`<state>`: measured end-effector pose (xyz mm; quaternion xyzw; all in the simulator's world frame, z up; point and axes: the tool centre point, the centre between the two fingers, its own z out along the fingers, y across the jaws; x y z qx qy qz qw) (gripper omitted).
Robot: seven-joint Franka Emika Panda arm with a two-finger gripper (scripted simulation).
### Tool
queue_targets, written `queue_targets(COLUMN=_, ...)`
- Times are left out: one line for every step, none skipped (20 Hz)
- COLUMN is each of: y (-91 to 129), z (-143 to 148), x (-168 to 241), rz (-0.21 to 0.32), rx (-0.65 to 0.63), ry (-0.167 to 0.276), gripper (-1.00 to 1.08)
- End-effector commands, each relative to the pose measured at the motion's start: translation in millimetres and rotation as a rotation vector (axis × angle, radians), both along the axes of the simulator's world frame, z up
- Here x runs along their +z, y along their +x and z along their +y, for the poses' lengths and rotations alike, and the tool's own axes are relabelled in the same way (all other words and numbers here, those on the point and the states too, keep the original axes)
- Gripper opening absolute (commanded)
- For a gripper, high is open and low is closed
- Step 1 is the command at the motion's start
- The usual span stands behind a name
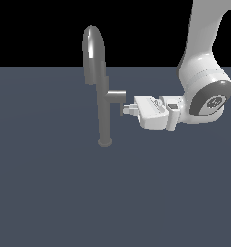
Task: Turn on the faucet by rotating a designated handle.
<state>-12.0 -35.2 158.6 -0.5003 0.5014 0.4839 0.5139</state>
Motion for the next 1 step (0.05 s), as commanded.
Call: queue_targets(y=0.1, z=14.0, x=-22.0, rz=0.032, rx=0.012, ry=0.004, gripper=-1.00)
